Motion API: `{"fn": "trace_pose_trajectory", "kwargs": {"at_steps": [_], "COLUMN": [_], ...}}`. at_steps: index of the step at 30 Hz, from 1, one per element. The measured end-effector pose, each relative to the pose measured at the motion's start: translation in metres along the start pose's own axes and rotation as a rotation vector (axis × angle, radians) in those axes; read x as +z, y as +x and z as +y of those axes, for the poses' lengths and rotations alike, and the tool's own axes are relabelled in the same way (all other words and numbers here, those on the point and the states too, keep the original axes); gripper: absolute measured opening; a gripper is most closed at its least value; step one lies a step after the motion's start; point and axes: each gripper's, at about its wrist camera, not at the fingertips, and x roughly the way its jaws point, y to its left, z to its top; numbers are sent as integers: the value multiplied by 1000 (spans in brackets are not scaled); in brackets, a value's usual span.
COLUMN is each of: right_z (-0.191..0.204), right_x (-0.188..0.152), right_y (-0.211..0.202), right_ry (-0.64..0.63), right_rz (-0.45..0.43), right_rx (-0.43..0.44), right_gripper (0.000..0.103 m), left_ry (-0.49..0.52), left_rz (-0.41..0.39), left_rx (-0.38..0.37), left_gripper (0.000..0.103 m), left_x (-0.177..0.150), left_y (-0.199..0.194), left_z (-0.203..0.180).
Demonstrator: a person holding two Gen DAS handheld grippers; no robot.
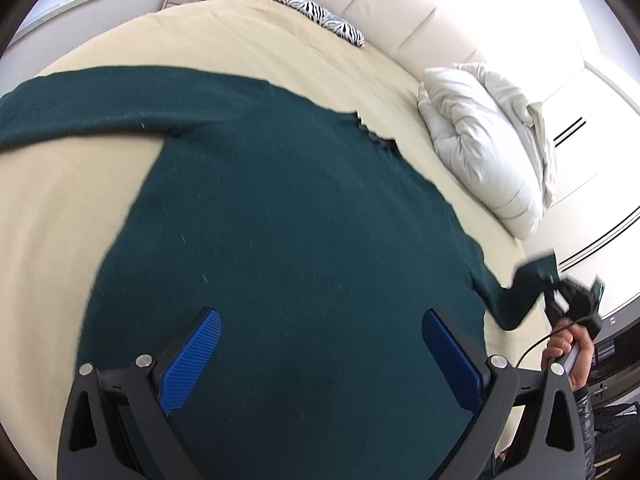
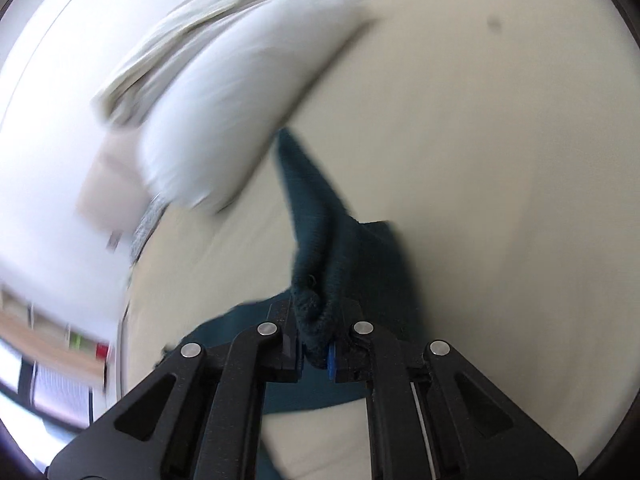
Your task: Fold small clothes
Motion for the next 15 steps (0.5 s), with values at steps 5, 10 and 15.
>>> {"fn": "trace_pose_trajectory", "kwargs": {"at_steps": [5,10,15], "right_z": [149,221,220], "right_x": [-80,-174,-223], "right_y": [62,124,158], "right_ry": [-269,-437,-509], "right_rz": [169,287,436], "right_rx": [143,142,165], "right_gripper": [7,10,50], "left_ry": [-23,-46,-43], "left_rz": [-55,-74,-32], "left_rx": [-7,-2,-18], "left_gripper": [100,99,99], "left_x": [30,55,61], "left_y": [-8,-5,22], "left_z": [17,30,24]}}
